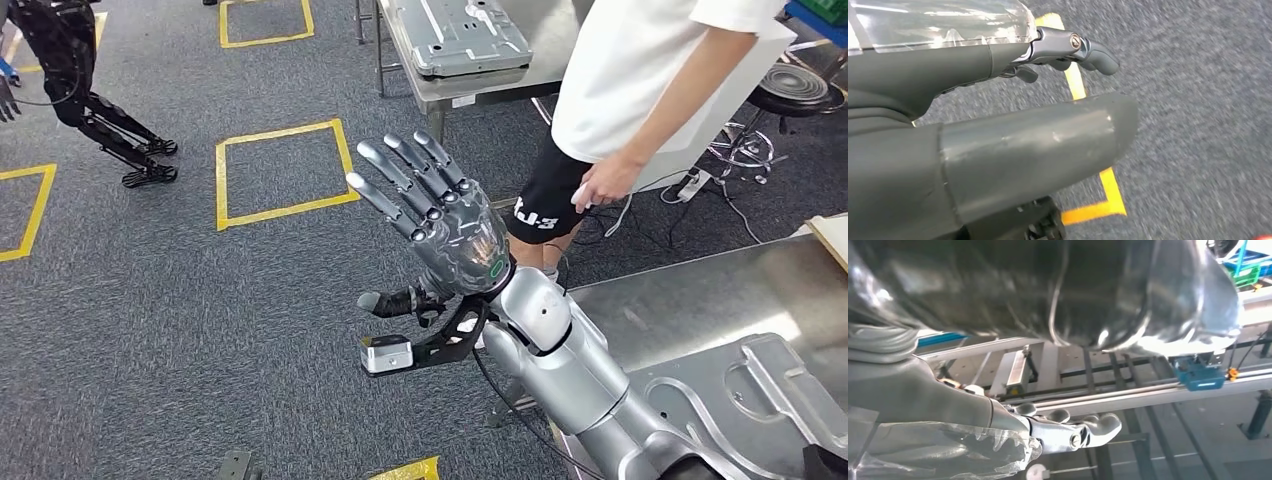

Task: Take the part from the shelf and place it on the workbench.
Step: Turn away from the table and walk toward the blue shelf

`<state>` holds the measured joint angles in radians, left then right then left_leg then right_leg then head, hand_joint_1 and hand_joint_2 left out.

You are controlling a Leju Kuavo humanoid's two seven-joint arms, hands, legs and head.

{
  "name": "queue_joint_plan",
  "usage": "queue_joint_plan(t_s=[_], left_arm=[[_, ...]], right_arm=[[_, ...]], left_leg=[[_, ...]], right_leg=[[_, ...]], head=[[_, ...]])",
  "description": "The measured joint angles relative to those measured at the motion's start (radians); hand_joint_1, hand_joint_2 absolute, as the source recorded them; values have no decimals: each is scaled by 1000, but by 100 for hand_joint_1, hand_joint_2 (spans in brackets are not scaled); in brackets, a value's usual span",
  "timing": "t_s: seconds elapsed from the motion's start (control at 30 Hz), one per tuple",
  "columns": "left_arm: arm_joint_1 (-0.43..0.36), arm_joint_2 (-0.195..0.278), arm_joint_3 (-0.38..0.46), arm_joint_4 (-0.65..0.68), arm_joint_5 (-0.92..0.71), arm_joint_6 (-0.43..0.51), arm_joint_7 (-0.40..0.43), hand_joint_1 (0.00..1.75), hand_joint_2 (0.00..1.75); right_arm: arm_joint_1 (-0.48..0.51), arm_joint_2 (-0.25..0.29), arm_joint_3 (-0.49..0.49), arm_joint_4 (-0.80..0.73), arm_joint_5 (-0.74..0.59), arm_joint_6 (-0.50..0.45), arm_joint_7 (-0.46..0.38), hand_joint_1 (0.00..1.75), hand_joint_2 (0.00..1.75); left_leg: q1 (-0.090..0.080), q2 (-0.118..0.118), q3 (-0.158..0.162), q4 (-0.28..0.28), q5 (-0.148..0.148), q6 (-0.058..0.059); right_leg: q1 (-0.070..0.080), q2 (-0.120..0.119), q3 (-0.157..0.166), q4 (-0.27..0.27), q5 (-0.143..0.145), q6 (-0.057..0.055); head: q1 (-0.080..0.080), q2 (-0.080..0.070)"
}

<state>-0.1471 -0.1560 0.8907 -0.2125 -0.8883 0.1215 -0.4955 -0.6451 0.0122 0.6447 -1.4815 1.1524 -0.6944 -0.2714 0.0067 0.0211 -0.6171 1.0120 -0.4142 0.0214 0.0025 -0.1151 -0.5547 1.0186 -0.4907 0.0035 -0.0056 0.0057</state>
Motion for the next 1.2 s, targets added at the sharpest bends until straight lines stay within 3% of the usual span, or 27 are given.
queue_joint_plan(t_s=[0.07,0.1,0.17,0.2,0.23,0.3,0.33,0.37,0.43,0.5,0.57,0.63,0.7,0.73,0.77,0.8,0.83,0.9,0.97,1.0,1.03,1.1,1.17,1.2], left_arm=[[2,2,0,0,0,9,-8,0,0],[1,2,0,0,2,14,-16,0,0],[0,3,0,0,7,21,-29,0,0],[1,3,1,0,9,21,-34,0,0],[1,3,1,0,9,16,-39,0,0],[0,1,1,0,5,-4,-46,0,0],[-1,-1,1,0,2,-13,-46,0,0],[-3,-4,0,0,-1,-21,-43,0,0],[-4,-10,-1,0,-9,-32,-34,0,0],[-3,-13,-3,0,-17,-38,-25,0,0],[-2,-15,-9,0,-27,-39,-22,0,0],[-8,-16,-16,0,-34,-42,-21,0,0],[-15,-16,-21,0,-37,-45,-19,0,0],[-15,-16,-23,0,-38,-47,-18,0,0],[-15,-16,-25,0,-38,-48,-17,0,0],[-14,-16,-26,0,-38,-48,-17,0,0],[-14,-15,-26,0,-38,-48,-16,0,0],[-17,-13,-28,0,-38,-48,-16,0,0],[-19,-12,-30,0,-38,-48,-16,0,0],[-19,-11,-32,0,-40,-48,-16,0,0],[-17,-11,-33,0,-41,-48,-14,0,0],[-17,-9,-35,0,-46,-47,-7,0,0],[-25,-6,-40,0,-51,-46,1,0,0],[-30,-4,-41,0,-53,-46,4,0,0]], right_arm=[[0,0,2,0,0,-1,1,0,0],[0,-1,3,1,0,-1,1,0,0],[2,-2,5,6,0,-1,1,0,0],[3,-2,6,9,0,0,2,0,0],[1,-2,7,11,0,0,2,0,0],[-7,-2,10,13,-3,3,4,0,0],[-14,-2,11,13,-5,6,5,0,0],[-19,-1,12,13,-6,10,6,0,0],[-26,-2,14,13,-7,16,7,0,0],[-29,-3,16,12,-8,18,9,0,0],[-29,-4,19,10,-14,15,13,0,0],[-21,-9,20,5,-21,8,16,0,0],[-7,-17,20,2,-22,3,16,0,0],[0,-20,20,2,-22,2,15,0,0],[5,-22,20,2,-22,1,15,0,0],[7,-24,20,1,-22,1,15,0,0],[8,-25,20,-1,-22,0,15,0,0],[8,-26,20,-5,-22,-1,15,0,0],[9,-27,20,-7,-22,-2,15,0,0],[9,-28,20,-8,-22,-3,15,0,0],[10,-28,20,-10,-22,-3,15,0,0],[15,-28,16,-19,-25,-4,10,0,0],[33,-28,5,-30,-32,-5,-7,0,0],[46,-29,-3,-33,-35,-5,-19,0,0]], left_leg=[[5,-18,4,-7,5,11],[6,-27,3,-8,6,14],[5,-49,1,-7,7,17],[5,-62,0,-6,7,17],[5,-74,-1,-4,7,17],[6,-101,-1,2,6,16],[6,-113,-2,5,6,13],[6,-125,-5,9,6,9],[9,-145,-13,10,9,-5],[13,-161,-19,5,15,-19],[11,-123,-31,27,0,-27],[7,-58,-76,123,-54,-31],[7,-33,-134,253,-113,-35],[8,-29,-148,288,-123,-36],[7,-27,-141,284,-114,-35],[7,-23,-114,239,-88,-33],[5,-10,-71,167,-58,-28],[-5,29,-3,44,-24,-12],[-14,44,13,8,-23,-1],[-15,34,12,5,-19,2],[-12,23,13,1,-16,7],[-5,3,17,-9,-8,17],[-2,-19,18,-13,-4,24],[-1,-33,18,-13,-3,26]], right_leg=[[-6,50,-24,62,-42,9],[-9,82,-52,124,-75,11],[-9,109,-121,259,-129,12],[-9,112,-144,296,-134,12],[-10,114,-149,298,-119,11],[-14,124,-104,193,-44,8],[-17,150,-71,122,-13,7],[-20,175,-46,64,8,7],[-20,205,-28,18,15,5],[-16,184,-27,13,20,-4],[-18,158,-20,2,27,-18],[-15,128,-17,-5,30,-29],[-9,96,-19,-3,28,-33],[-7,81,-20,-2,27,-34],[-5,67,-20,0,25,-35],[-4,55,-20,1,23,-34],[-2,43,-18,3,21,-33],[2,23,-16,4,16,-28],[5,6,-13,3,15,-21],[5,-3,-12,2,14,-17],[5,-7,-10,1,11,-11],[1,29,-18,30,-14,-2],[-4,88,-65,136,-73,5],[-6,104,-99,205,-103,7]], head=[[0,0],[1,0],[1,0],[1,0],[1,0],[1,0],[1,0],[1,0],[1,0],[1,0],[0,0],[0,0],[-1,0],[-1,0],[-1,0],[0,0],[0,0],[0,0],[0,0],[0,0],[0,0],[0,0],[1,0],[1,0]])
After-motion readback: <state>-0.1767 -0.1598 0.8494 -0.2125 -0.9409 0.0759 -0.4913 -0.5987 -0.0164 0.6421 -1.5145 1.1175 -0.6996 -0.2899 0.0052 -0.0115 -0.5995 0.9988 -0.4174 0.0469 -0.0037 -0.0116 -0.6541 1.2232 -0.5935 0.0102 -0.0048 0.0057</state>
